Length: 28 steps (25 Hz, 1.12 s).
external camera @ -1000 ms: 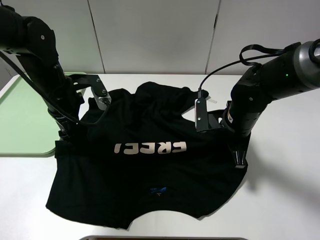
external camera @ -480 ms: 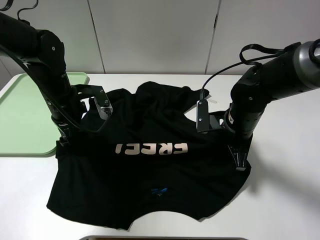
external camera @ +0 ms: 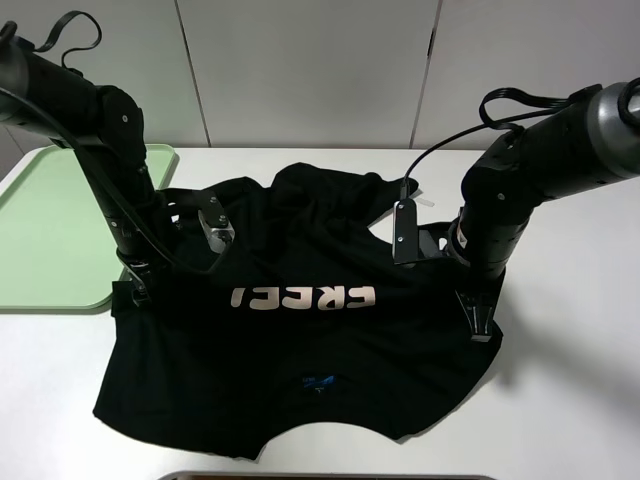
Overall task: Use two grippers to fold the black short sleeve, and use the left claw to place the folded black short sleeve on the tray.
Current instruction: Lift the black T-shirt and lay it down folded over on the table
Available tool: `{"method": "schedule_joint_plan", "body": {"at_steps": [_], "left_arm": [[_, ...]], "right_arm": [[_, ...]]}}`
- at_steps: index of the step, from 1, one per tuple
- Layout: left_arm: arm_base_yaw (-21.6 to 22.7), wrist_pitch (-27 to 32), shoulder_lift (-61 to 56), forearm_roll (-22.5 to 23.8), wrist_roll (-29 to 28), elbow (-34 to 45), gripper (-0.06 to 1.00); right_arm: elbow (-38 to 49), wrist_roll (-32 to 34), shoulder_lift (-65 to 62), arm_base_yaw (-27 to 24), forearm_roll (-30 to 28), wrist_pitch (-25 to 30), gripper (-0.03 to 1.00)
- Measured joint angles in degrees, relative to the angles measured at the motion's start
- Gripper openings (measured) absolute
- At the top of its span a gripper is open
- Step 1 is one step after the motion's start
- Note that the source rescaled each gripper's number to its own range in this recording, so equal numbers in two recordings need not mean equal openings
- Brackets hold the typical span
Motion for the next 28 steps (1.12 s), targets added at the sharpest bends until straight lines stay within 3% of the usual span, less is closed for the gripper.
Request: {"method": "schedule_joint_plan", "body": {"at_steps": [6,9,15,17,23,28], "left_arm": [[0.0,1.67,0.49,-0.16,3.06,-0.01,0.8],[0.0,2.43,0.5,1.23,4.43,-0.01,0.68],[0.0,0.96,0.5,4.92,1.73,-0.01,0.18],[0.0,-0.03,0.5,5.29,-0.39,-0.01,0.06],[0.0,-0.4,0.5,5.35,-3.1,-0.01,0.01],[-0.07,-0.11,0.5,4.92,-4.91,-0.01,0.01]], "right_arm": [[0.0,0.0,0.0,0.0,0.04,0.0,0.0],[0.0,0.0,0.0,0.0,0.04,0.0,0.0],[0.0,0.1,0.0,0.0,0.04,-0.23,0.0],[0.0,0.1,0.0,0.0,0.04,-0.37,0.0],[0.0,0.72,0.0,0.0,-0.03,-0.42,0.0],[0.0,5.97,0.0,0.0,-0.69,-0.56,0.0]]}}
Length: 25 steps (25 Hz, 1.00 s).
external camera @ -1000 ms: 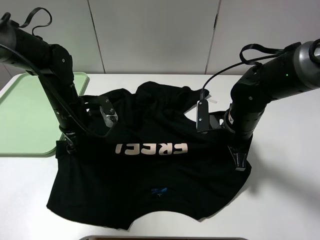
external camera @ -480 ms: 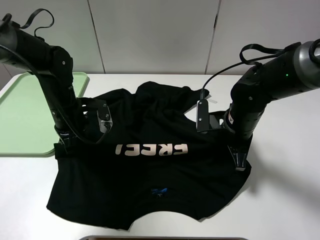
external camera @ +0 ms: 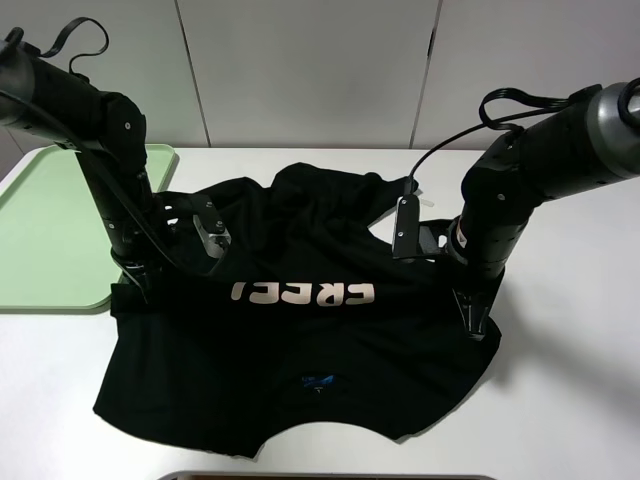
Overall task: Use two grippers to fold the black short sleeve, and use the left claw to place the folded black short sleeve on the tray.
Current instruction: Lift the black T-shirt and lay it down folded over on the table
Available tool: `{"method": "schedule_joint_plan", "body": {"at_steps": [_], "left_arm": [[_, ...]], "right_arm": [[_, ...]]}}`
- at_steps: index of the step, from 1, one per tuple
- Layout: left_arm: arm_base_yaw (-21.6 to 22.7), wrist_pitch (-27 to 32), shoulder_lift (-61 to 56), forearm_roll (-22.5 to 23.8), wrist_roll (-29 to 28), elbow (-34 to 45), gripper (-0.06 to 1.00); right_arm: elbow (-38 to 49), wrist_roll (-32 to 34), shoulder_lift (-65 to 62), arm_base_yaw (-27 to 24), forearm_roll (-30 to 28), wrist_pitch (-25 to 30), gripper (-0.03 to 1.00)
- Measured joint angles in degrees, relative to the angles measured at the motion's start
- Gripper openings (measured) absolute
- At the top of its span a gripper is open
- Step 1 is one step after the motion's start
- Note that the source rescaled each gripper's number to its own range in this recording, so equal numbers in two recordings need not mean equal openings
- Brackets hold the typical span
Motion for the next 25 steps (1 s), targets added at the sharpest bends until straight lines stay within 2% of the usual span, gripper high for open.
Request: {"method": "schedule_joint_plan", "body": {"at_steps": [2,5,10,13,19,25], "left_arm": [[-0.23,1.03,0.0,-0.84,-0.07,0.0,0.01],[-0.38,2.28,-0.38,-2.69,-1.06,-0.11,0.01],[-0.59,3.04,-2.73,-3.82,-6.98,-0.17,0.01],[-0.59,3.12,-5.51,-4.59,-10.12,-0.17,0.01],[-2.03,4.82,-13.36,-8.01,-13.5,-0.17,0.01],[-8.75,5.86,-23.26,-9.12,-14.92,-0.17,0.01]], "right_arm": [[0.0,3.91,0.0,0.0,-0.86,0.16,0.0],[0.0,13.08,0.0,0.0,-3.61,0.59,0.0],[0.0,30.65,-0.93,0.0,-10.25,2.31,0.0],[0.0,38.0,-3.65,0.0,-12.2,3.6,0.0],[0.0,42.58,-12.56,0.0,-11.0,7.63,0.0],[0.05,42.76,-24.62,0.0,-7.62,11.82,0.0]]}}
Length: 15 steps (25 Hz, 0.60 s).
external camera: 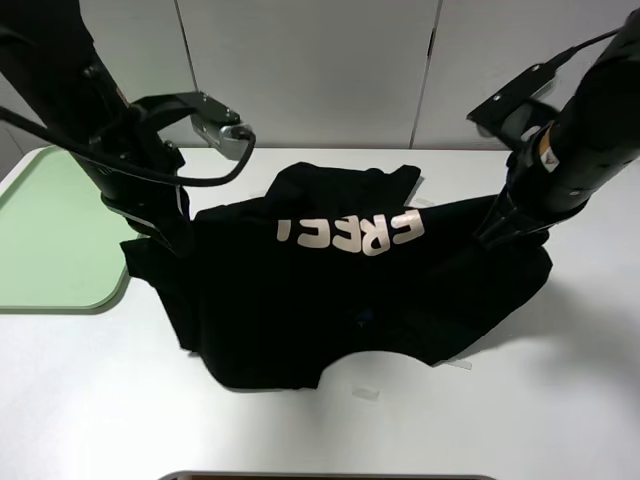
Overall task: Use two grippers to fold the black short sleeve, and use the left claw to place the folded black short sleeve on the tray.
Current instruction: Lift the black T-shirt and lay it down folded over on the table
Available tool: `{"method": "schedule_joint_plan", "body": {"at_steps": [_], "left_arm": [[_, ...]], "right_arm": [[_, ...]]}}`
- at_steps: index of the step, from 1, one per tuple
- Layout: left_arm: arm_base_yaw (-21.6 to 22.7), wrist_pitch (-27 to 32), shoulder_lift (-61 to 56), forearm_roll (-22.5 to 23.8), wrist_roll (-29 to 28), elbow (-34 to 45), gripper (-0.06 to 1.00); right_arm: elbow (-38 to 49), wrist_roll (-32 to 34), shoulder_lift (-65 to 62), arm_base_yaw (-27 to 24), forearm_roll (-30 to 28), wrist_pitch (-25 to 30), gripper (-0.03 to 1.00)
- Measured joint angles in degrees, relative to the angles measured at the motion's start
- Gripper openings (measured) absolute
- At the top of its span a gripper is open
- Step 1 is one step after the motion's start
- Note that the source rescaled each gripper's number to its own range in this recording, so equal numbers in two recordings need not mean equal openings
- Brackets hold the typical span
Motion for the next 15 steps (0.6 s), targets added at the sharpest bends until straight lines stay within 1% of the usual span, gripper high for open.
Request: {"method": "schedule_joint_plan", "body": {"at_steps": [2,6,8,10,13,15], "left_arm": [[-2.36,-0.31,-3.73,0.0,-1.19,0.0,0.01],[-5.47,-1.59,-10.85,-0.01,-2.43,0.0,0.01],[-5.92,-1.66,-14.12,-0.2,-3.28,0.0,0.01],[-6.01,-1.66,-17.24,-0.2,-3.95,0.0,0.01],[-6.01,-0.98,-21.89,-0.2,-4.23,0.0,0.01],[-6.01,-0.32,-24.55,-0.4,-4.36,0.0,0.01]], "right_arm": [[0.0,0.0,-4.93,0.0,1.26,1.12,0.0],[0.0,-0.19,-14.39,0.0,2.55,2.66,0.0],[0.0,-0.57,-19.35,0.0,2.88,4.41,0.0],[0.0,-1.81,-23.77,0.0,3.41,7.26,0.0],[0.0,-4.85,-30.4,0.0,4.05,12.34,0.0],[0.0,-6.77,-35.08,0.0,4.48,14.76,0.0]]}}
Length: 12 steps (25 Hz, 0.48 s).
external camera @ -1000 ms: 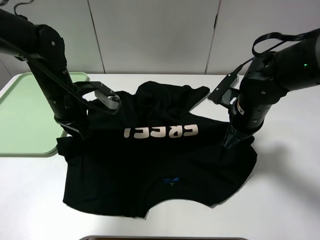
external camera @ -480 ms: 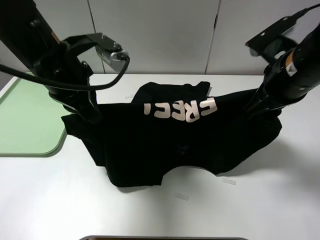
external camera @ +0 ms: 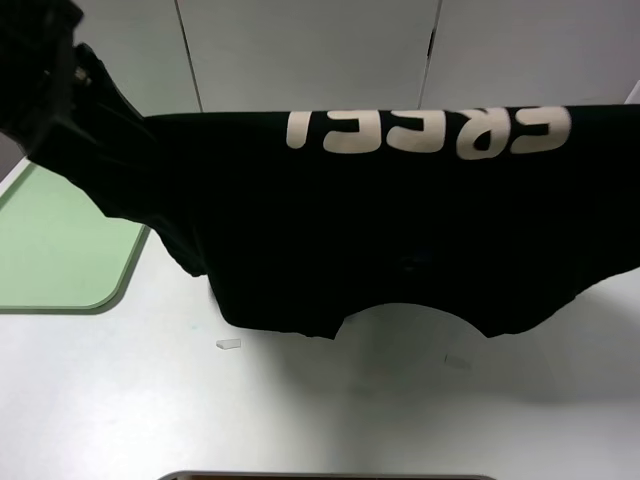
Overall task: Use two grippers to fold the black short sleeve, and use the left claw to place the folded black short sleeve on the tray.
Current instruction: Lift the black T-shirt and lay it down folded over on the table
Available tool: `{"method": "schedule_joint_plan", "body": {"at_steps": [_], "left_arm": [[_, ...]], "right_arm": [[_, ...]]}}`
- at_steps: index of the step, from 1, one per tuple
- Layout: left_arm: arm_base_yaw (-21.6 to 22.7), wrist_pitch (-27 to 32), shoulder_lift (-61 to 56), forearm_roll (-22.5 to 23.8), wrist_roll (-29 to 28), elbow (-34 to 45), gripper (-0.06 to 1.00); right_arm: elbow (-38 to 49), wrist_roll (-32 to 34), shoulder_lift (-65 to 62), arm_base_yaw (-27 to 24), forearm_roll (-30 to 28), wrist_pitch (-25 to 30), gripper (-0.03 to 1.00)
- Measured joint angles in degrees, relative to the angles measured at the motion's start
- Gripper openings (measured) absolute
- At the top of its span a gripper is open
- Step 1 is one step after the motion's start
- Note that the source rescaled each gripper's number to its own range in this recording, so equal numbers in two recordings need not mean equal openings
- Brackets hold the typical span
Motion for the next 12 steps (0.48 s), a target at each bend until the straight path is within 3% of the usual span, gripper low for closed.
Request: {"method": "schedule_joint_plan", "body": {"at_steps": [7,12], "left_arm": [[-0.2,2.33,-10.27,-6.75,0.0,-0.32,0.01],[-0.28,3.93,-16.0,-8.66,-0.64,-3.52,0.01]], "right_arm": [[0.0,-6.4,-16.02,0.48,1.52,5.73,0.0],[-3.38,-10.59,-19.73,0.48,3.41,7.55,0.0]]}}
